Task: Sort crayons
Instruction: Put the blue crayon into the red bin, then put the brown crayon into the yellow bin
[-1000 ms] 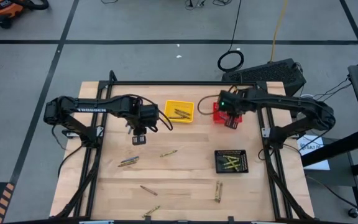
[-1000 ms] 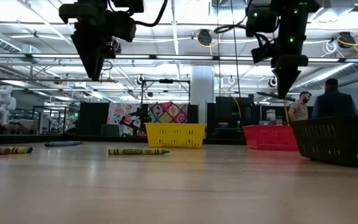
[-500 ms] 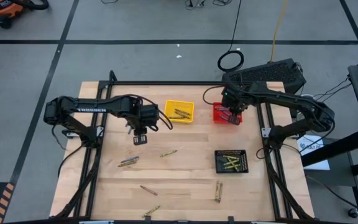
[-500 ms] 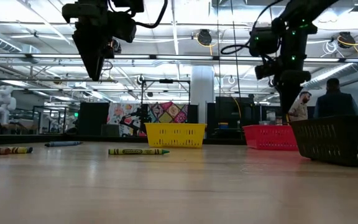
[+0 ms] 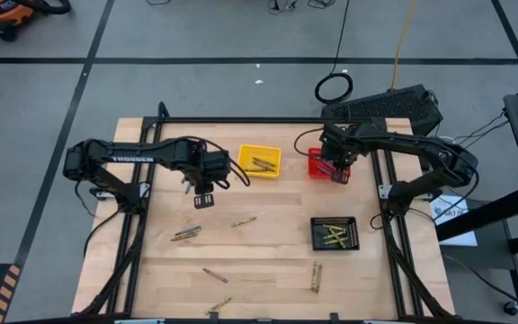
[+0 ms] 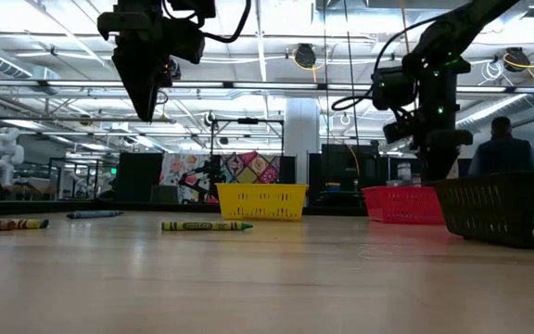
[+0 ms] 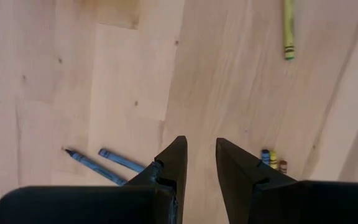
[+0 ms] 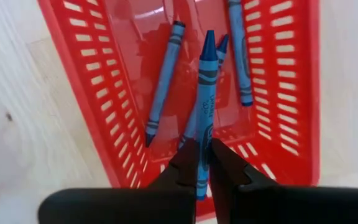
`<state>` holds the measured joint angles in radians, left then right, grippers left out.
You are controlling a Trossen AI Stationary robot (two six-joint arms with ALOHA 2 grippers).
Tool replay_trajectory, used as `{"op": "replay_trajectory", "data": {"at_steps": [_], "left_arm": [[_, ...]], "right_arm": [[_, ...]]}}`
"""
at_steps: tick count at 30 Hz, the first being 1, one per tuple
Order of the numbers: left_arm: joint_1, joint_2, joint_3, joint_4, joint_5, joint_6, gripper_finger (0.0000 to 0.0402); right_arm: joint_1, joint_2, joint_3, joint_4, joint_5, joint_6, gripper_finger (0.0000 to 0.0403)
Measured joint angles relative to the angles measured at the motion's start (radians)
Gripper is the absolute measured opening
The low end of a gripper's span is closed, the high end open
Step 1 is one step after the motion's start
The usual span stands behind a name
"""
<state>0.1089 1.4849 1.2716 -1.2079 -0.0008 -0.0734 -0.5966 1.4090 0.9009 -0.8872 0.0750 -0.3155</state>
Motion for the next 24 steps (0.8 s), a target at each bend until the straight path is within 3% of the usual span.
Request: {"op": "replay_trajectory", "data": {"at_steps": [12, 18, 24], "left_arm": [[0.0, 0.0, 0.0, 0.0, -0.006, 0.0, 0.0081], [0.0, 0.0, 0.0, 0.0, -0.009, -0.004, 0.0081], [-0.001, 0.001, -0.052, 0.015, -0.009, -0.136, 0.0081]], "right_arm": [[0.001, 0.028, 0.0, 0.017, 0.002, -0.038, 0.001], [0.002, 0.028, 0.0, 0.032, 0.002, -0.042, 0.0063], [0.003, 0.025, 0.0, 0.032, 0.002, -0.023, 0.0102]]}}
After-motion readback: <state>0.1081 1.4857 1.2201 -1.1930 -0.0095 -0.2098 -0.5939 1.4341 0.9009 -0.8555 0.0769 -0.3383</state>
